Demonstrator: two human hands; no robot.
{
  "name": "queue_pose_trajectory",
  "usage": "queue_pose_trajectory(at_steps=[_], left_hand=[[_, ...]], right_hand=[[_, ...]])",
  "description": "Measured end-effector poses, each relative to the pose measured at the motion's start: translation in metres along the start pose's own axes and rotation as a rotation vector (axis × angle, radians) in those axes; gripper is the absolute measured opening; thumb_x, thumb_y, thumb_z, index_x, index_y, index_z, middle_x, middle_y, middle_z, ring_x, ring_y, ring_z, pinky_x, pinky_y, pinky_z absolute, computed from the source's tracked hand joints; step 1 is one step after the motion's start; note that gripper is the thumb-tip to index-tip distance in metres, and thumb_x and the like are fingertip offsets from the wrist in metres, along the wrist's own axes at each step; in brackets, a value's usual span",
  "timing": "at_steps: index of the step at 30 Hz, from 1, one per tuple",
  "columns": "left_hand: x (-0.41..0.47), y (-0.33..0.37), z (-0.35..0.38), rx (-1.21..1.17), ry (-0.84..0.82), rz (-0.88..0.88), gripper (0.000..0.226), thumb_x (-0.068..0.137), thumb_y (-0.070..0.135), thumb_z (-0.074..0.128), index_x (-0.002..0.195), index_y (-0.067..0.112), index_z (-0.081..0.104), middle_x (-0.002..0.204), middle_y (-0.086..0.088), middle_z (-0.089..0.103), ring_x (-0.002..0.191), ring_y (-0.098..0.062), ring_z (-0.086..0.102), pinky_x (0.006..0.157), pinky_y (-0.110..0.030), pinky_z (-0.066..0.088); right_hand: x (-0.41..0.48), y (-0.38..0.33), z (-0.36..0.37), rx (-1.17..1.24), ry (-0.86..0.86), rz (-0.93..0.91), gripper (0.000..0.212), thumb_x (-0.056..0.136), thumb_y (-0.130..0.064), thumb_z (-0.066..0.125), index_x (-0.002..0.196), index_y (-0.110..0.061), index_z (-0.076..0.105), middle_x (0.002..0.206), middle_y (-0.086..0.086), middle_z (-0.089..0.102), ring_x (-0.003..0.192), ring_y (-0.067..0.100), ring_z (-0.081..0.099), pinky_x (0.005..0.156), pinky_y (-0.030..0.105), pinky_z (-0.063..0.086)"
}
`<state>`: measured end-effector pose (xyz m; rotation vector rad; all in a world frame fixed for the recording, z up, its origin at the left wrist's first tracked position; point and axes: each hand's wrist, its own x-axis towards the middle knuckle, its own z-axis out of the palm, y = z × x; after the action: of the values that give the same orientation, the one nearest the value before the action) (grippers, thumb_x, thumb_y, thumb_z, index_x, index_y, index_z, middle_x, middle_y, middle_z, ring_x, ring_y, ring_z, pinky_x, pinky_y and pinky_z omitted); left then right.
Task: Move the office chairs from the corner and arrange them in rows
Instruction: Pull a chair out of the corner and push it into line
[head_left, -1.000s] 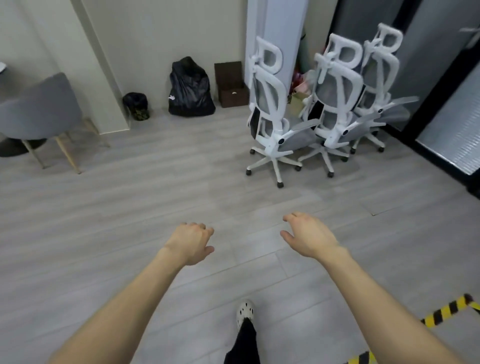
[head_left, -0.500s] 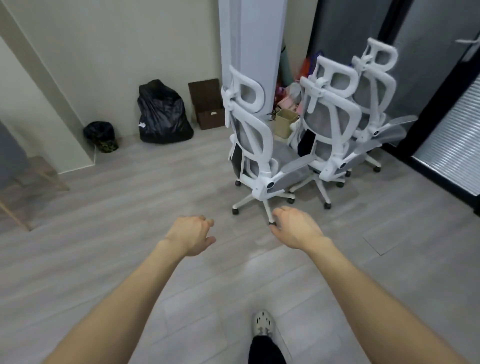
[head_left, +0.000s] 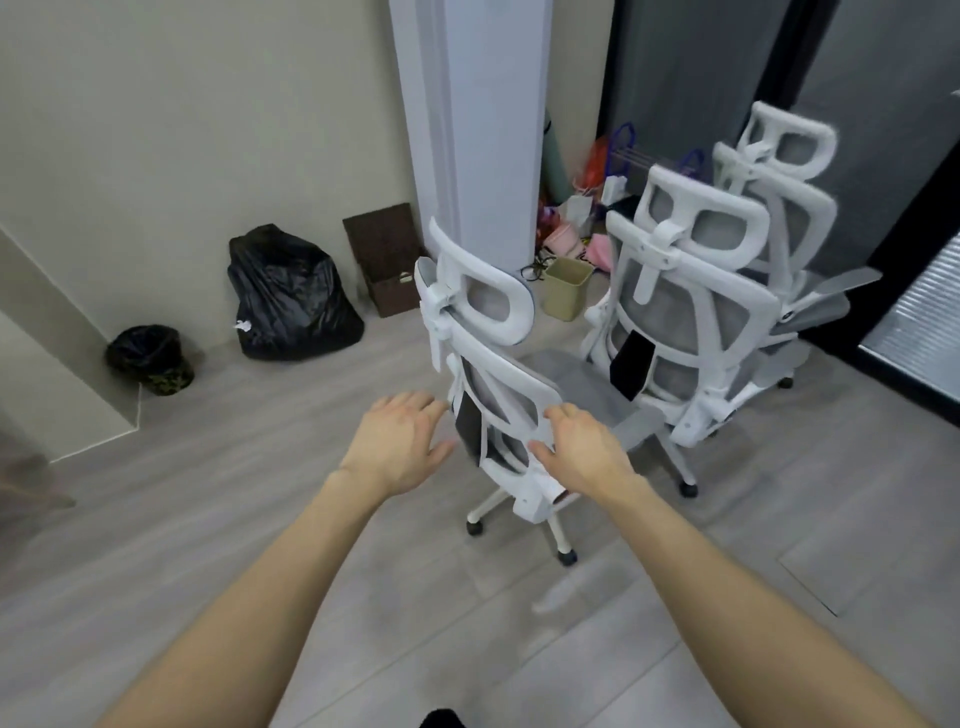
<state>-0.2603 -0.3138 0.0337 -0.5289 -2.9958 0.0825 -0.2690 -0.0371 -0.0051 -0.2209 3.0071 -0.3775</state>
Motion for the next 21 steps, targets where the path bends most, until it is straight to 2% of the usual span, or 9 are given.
queue_pose_trajectory(at_steps=[3,7,10,11,12,14,15,17,21], left_hand=[[0.079,-0.027,0.004,-0.065,0.168,0.098,0.058,0.101,0.055,0.067,0.144,0.017,0.062,0.147,-0.009,0.063,0.135,-0.034,0.06,0.112,-0.048,0.047],[0.18,-0.06,0.002,-0.132,0.381,0.251,0.063,0.103,0.05,0.067,0.152,0.012,0.055,0.157,-0.013,0.055,0.148,-0.035,0.049,0.124,-0.052,0.04],[0.244,-0.078,-0.008,-0.201,0.44,0.385,0.059,0.106,0.052,0.061,0.148,0.011,0.06,0.151,-0.011,0.06,0.143,-0.033,0.053,0.125,-0.052,0.039],[0.265,-0.084,-0.01,-0.189,0.436,0.437,0.058,0.107,0.055,0.056,0.145,0.012,0.064,0.146,-0.01,0.065,0.139,-0.031,0.056,0.125,-0.051,0.038],[0.287,-0.09,-0.01,-0.16,0.396,0.477,0.059,0.108,0.06,0.05,0.14,0.014,0.068,0.139,-0.008,0.069,0.134,-0.03,0.059,0.125,-0.049,0.037],[0.323,-0.1,-0.006,-0.07,0.243,0.522,0.07,0.108,0.074,0.032,0.126,0.021,0.075,0.125,-0.004,0.077,0.124,-0.028,0.065,0.122,-0.048,0.037],[0.335,-0.103,-0.001,-0.045,0.183,0.543,0.079,0.106,0.08,0.021,0.119,0.024,0.076,0.118,-0.001,0.078,0.119,-0.027,0.067,0.117,-0.048,0.04],[0.346,-0.104,0.013,-0.064,0.174,0.606,0.085,0.103,0.085,0.013,0.11,0.028,0.076,0.106,0.003,0.079,0.106,-0.026,0.07,0.103,-0.047,0.044],[0.335,-0.103,0.027,-0.102,0.317,0.659,0.073,0.102,0.086,0.03,0.098,0.029,0.075,0.095,0.007,0.077,0.092,-0.024,0.068,0.091,-0.046,0.044]], right_hand=[[0.054,0.001,0.004,0.0,0.089,0.028,0.056,0.107,-0.054,0.058,0.142,-0.011,0.054,0.136,0.009,0.059,0.123,0.031,0.06,0.098,0.044,0.054],[0.114,0.0,0.021,0.025,0.156,0.155,0.075,0.1,-0.062,0.065,0.152,-0.011,0.049,0.148,0.007,0.054,0.142,0.03,0.049,0.124,0.043,0.034],[0.141,-0.003,0.031,0.151,0.052,0.279,0.099,0.092,-0.076,0.067,0.164,-0.013,0.039,0.167,0.007,0.041,0.158,0.03,0.034,0.134,0.045,0.022],[0.146,-0.003,0.035,0.205,-0.005,0.324,0.104,0.088,-0.08,0.068,0.164,-0.015,0.039,0.168,0.005,0.042,0.157,0.029,0.036,0.132,0.044,0.028],[0.151,-0.005,0.039,0.267,-0.055,0.383,0.104,0.084,-0.085,0.07,0.16,-0.019,0.046,0.162,0.003,0.051,0.151,0.028,0.046,0.124,0.043,0.04],[0.153,-0.009,0.048,0.355,-0.038,0.489,0.096,0.073,-0.096,0.068,0.137,-0.025,0.064,0.132,-0.003,0.07,0.124,0.023,0.065,0.101,0.042,0.057],[0.152,-0.012,0.054,0.382,0.014,0.519,0.093,0.069,-0.1,0.066,0.126,-0.027,0.068,0.121,-0.006,0.072,0.116,0.02,0.066,0.097,0.042,0.059],[0.148,-0.022,0.06,0.445,0.093,0.567,0.09,0.068,-0.099,0.068,0.125,-0.03,0.071,0.12,-0.006,0.07,0.119,0.016,0.06,0.1,0.039,0.056],[0.138,-0.041,0.06,0.477,0.144,0.66,0.087,0.065,-0.102,0.067,0.121,-0.036,0.074,0.117,-0.011,0.068,0.119,0.012,0.058,0.097,0.033,0.053]])
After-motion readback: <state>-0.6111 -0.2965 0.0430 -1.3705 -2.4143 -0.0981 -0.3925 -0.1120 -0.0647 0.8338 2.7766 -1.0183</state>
